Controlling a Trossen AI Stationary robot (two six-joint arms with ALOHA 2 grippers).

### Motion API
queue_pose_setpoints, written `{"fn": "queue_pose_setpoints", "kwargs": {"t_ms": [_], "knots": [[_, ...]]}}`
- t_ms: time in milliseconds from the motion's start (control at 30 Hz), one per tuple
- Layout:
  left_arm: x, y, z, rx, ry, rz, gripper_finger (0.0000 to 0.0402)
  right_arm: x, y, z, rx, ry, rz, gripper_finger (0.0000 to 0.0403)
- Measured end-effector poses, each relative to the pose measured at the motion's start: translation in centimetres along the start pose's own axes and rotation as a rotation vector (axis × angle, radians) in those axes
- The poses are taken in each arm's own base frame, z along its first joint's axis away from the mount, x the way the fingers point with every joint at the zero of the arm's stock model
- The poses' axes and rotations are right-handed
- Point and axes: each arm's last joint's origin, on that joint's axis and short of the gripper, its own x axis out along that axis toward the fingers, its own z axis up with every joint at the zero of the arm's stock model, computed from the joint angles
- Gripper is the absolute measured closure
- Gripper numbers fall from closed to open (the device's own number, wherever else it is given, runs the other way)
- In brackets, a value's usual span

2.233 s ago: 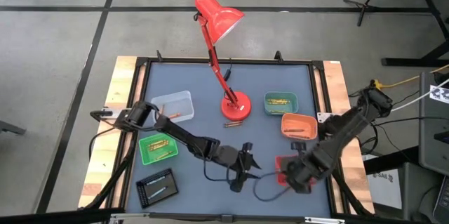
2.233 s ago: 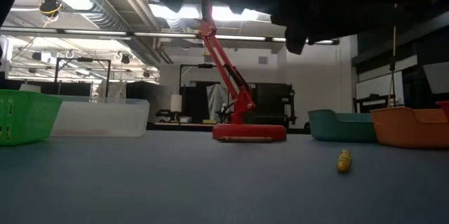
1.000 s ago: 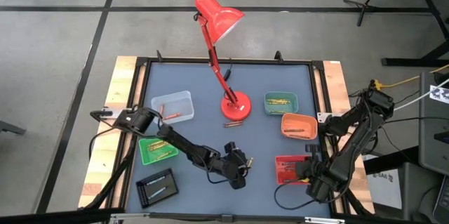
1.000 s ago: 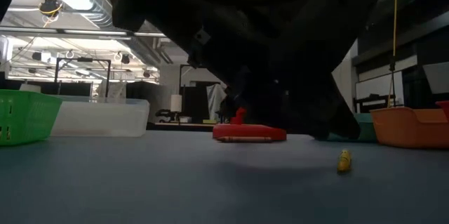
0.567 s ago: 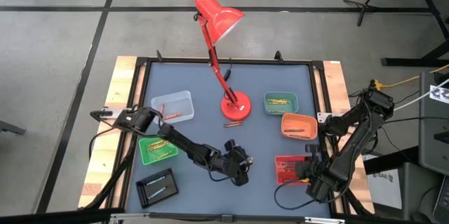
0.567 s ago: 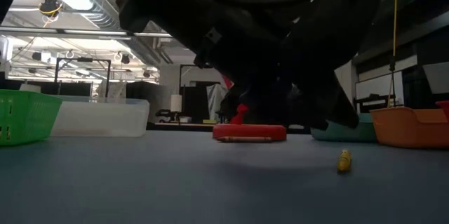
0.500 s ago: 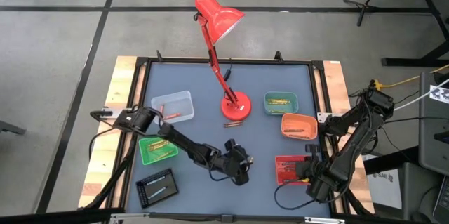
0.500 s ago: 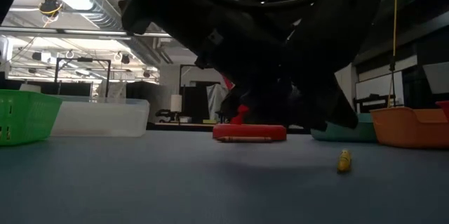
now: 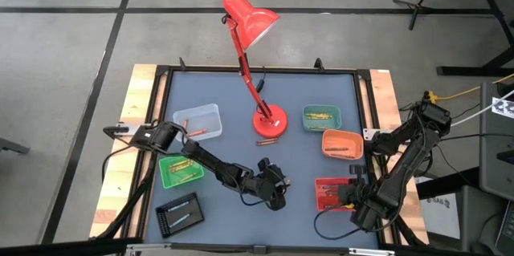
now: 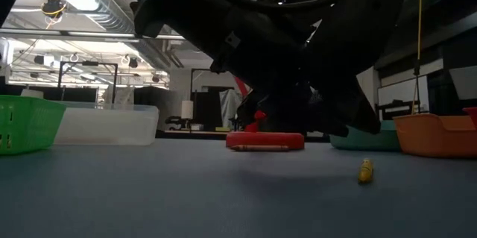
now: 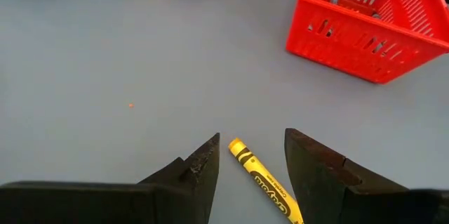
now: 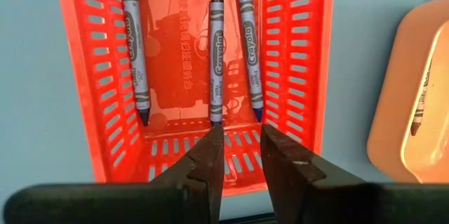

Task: Sort crayons
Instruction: Put the golden crayon into the green bin

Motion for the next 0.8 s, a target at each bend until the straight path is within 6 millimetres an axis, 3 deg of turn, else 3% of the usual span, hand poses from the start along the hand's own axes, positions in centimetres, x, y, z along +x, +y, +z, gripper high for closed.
{"fn": "queue_pose_setpoints", "kwargs": {"t_ms": [800], "knots": [[-1.5, -2.2, -1.6, 0.018, 0.034, -0.057, 0.0258, 0.0, 0.0, 0.0, 0.0, 0.0, 0.0, 0.031]]}}
